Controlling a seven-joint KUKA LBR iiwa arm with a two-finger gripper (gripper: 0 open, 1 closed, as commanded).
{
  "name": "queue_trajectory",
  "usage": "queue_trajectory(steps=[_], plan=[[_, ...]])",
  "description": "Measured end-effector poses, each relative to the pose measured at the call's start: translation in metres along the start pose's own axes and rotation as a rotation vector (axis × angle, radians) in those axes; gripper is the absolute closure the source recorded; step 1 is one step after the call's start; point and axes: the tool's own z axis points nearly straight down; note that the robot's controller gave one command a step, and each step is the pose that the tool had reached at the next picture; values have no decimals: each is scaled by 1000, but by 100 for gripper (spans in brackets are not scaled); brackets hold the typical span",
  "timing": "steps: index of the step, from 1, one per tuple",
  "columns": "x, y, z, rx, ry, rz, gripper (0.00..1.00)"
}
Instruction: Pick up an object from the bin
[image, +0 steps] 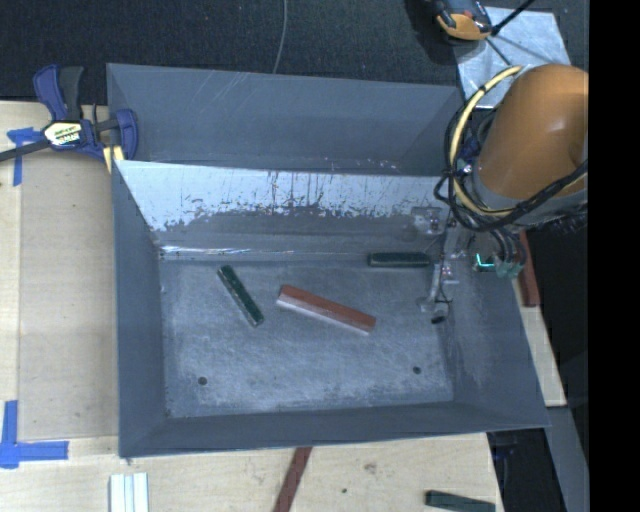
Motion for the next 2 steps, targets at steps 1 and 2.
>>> queue_trajectory(steps=[1, 2], plan=[[-2, 0, -5, 1, -8, -2, 0], [-2, 14, 42, 2, -13, -68, 0]])
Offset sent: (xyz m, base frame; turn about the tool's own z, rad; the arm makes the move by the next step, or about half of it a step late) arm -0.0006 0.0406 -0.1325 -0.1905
